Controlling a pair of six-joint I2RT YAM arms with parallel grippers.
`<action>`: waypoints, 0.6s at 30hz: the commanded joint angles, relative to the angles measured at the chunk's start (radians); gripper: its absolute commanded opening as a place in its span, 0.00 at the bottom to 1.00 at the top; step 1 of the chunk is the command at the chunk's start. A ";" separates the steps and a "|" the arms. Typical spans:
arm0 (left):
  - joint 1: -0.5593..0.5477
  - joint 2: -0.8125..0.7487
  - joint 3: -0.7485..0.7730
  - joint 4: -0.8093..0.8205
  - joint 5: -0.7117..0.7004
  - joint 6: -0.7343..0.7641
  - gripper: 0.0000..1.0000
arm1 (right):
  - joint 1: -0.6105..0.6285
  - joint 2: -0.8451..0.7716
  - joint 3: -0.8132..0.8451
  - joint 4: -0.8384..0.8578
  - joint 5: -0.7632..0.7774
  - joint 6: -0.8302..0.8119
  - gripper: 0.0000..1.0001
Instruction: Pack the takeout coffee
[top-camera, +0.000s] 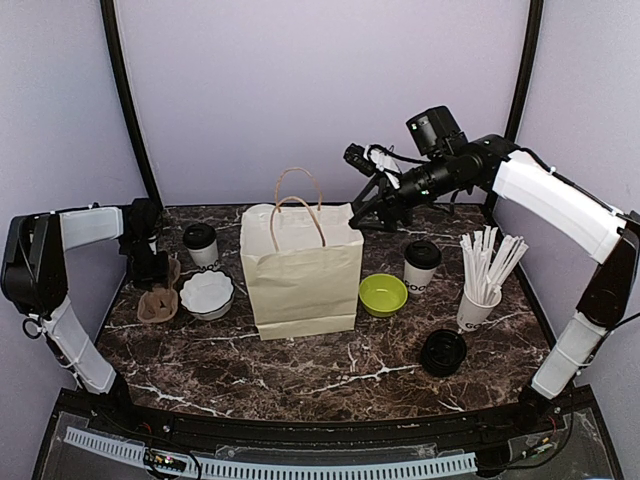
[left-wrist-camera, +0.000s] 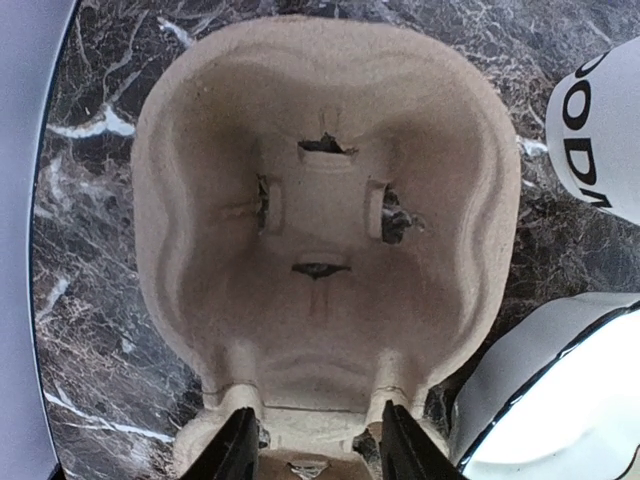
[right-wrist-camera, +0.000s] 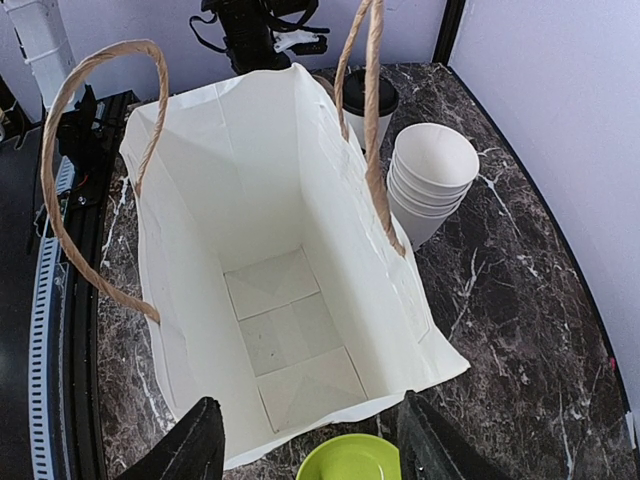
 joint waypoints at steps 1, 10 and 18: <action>0.002 -0.048 0.041 -0.030 -0.008 0.017 0.45 | -0.006 0.010 0.013 0.017 -0.003 0.001 0.59; 0.002 0.014 0.053 -0.037 -0.012 0.010 0.46 | -0.006 0.012 0.011 0.015 0.003 0.000 0.60; 0.002 0.032 0.051 -0.032 -0.014 0.006 0.45 | -0.005 0.014 0.014 0.015 0.007 0.000 0.60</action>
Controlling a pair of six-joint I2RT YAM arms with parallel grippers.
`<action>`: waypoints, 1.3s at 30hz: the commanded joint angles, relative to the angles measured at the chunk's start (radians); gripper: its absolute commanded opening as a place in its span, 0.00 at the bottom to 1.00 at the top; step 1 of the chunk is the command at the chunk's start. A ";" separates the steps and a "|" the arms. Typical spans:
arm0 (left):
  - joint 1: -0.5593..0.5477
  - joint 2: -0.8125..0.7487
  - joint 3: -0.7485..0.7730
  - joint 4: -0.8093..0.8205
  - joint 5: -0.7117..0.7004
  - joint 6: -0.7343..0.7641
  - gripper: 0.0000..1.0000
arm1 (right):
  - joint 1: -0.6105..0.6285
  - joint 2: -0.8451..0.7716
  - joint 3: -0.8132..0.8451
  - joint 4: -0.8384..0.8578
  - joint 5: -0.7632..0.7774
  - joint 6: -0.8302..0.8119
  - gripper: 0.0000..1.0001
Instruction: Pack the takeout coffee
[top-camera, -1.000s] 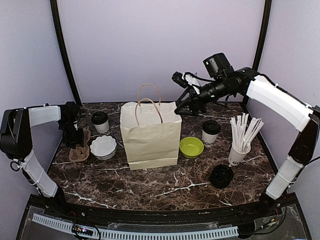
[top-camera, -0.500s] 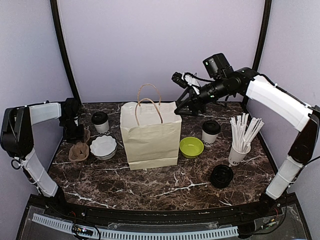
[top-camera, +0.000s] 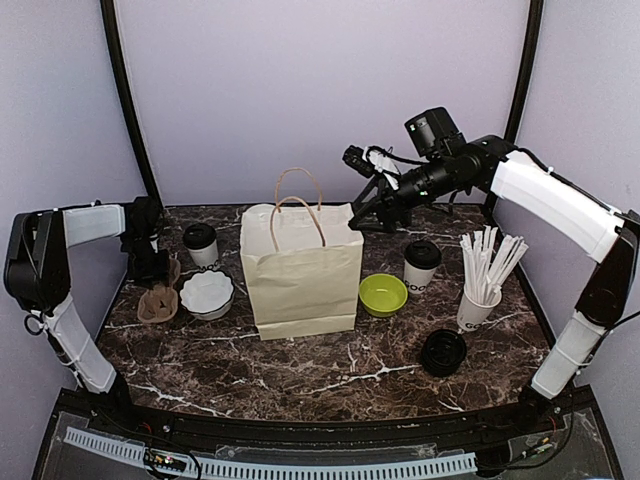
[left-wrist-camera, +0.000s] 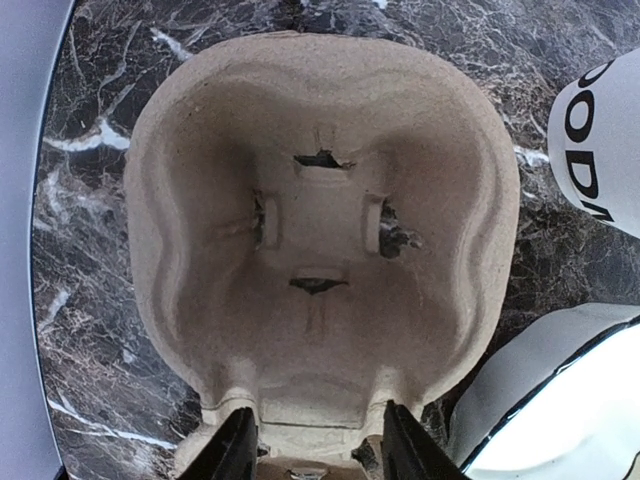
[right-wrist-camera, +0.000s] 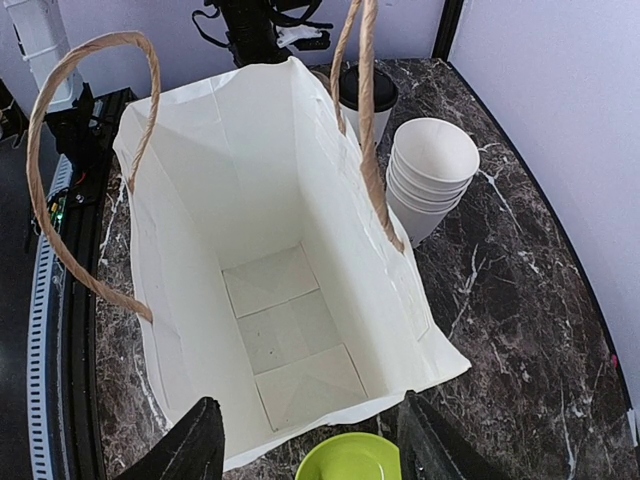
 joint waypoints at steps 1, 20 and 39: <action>0.003 0.004 0.013 -0.020 -0.006 -0.001 0.45 | -0.006 0.006 0.015 0.016 0.002 0.000 0.60; 0.003 0.017 0.010 -0.041 -0.018 0.001 0.37 | -0.005 0.020 0.030 0.011 0.005 -0.001 0.60; -0.075 -0.339 0.223 -0.222 0.125 0.116 0.32 | -0.009 0.053 0.225 -0.070 0.021 -0.013 0.66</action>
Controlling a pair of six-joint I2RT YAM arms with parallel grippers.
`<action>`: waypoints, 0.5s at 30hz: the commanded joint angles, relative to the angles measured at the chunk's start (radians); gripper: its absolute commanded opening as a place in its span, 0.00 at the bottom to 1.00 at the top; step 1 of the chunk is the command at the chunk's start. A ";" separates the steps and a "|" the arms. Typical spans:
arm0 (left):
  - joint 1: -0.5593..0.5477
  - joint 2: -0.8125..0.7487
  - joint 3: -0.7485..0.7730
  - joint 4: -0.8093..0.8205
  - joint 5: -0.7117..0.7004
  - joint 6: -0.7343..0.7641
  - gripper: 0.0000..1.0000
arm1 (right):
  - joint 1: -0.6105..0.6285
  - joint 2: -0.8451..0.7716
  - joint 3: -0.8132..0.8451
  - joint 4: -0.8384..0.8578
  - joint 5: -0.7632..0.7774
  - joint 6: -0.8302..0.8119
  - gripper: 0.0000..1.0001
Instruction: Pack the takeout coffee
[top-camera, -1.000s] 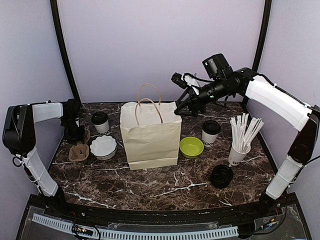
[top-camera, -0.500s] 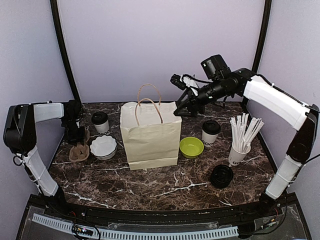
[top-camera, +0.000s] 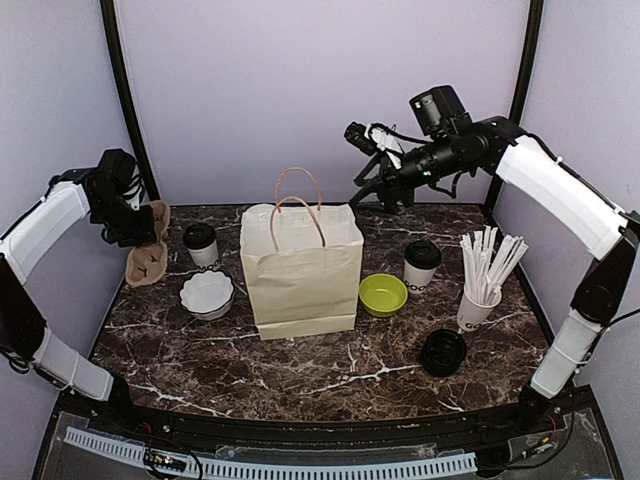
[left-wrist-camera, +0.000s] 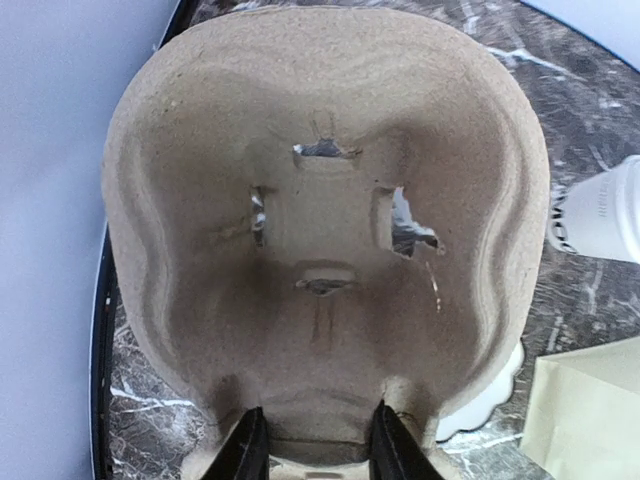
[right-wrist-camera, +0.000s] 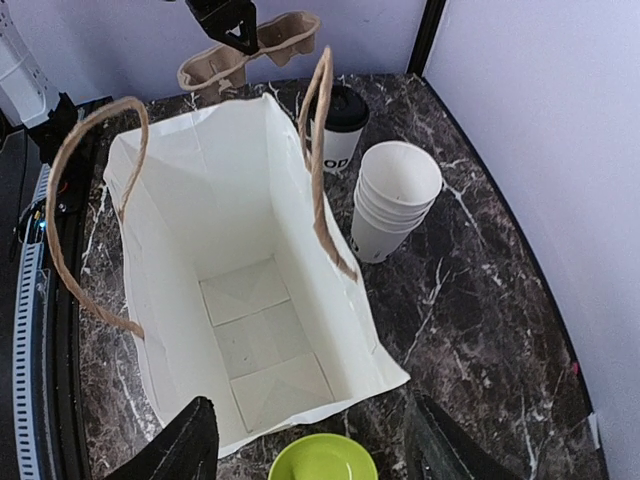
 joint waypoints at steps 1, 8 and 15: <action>-0.056 -0.079 0.108 -0.067 0.128 0.076 0.32 | -0.006 0.040 0.105 0.007 -0.047 0.019 0.67; -0.174 -0.156 0.307 -0.045 0.337 0.102 0.32 | 0.051 0.186 0.265 -0.042 -0.097 0.018 0.73; -0.342 -0.231 0.337 0.182 0.569 0.142 0.31 | 0.088 0.297 0.393 -0.015 -0.057 0.068 0.60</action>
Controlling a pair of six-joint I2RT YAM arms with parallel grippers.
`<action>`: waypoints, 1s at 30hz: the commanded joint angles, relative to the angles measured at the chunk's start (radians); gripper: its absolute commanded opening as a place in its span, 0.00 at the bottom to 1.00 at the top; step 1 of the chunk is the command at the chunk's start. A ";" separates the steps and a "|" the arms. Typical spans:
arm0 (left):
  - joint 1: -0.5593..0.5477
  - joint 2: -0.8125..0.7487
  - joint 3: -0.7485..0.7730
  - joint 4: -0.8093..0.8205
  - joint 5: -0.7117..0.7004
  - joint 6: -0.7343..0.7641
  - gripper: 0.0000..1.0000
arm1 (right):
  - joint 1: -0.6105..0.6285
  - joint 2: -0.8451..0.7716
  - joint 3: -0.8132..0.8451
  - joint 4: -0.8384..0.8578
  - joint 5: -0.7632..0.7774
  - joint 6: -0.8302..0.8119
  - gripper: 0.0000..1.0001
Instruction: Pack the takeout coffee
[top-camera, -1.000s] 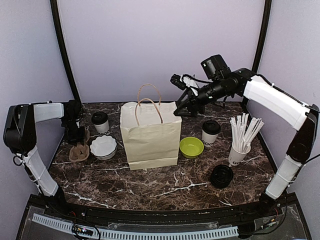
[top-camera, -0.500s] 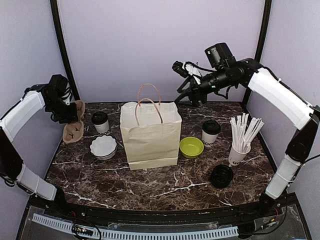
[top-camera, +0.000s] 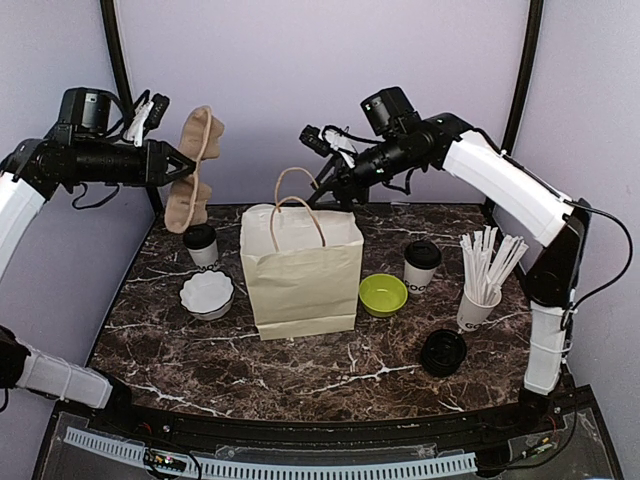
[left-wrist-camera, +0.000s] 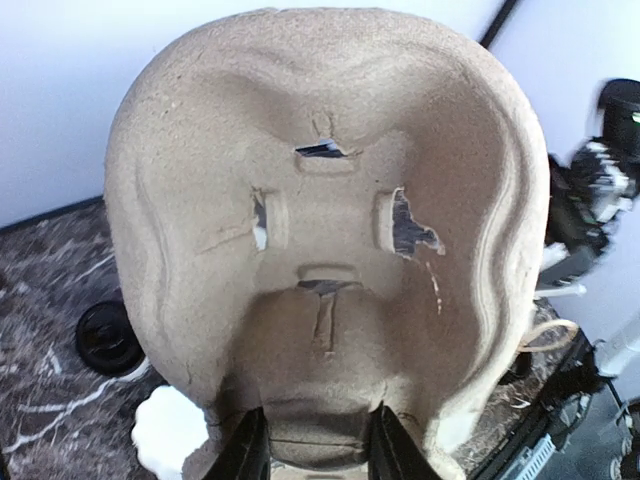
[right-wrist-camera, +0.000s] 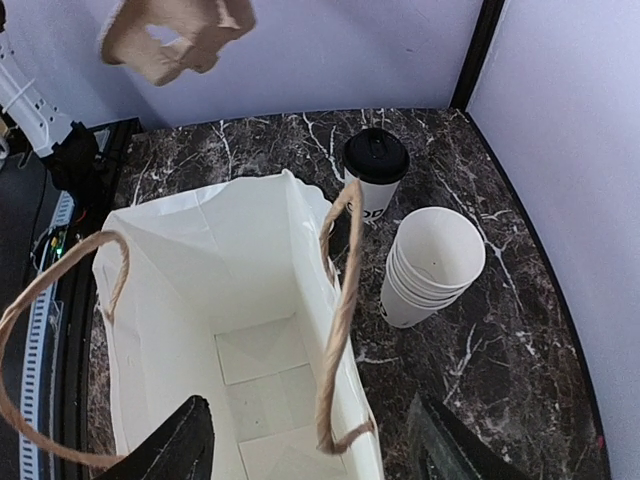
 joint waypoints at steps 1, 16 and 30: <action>-0.080 -0.079 -0.017 0.173 0.192 0.049 0.31 | 0.017 0.041 0.095 0.008 0.006 0.050 0.49; -0.228 -0.122 -0.205 0.548 0.363 0.094 0.29 | 0.087 -0.154 -0.139 0.054 -0.148 0.074 0.00; -0.438 -0.157 -0.455 0.773 0.228 0.253 0.24 | 0.095 -0.196 -0.208 0.054 -0.232 0.059 0.00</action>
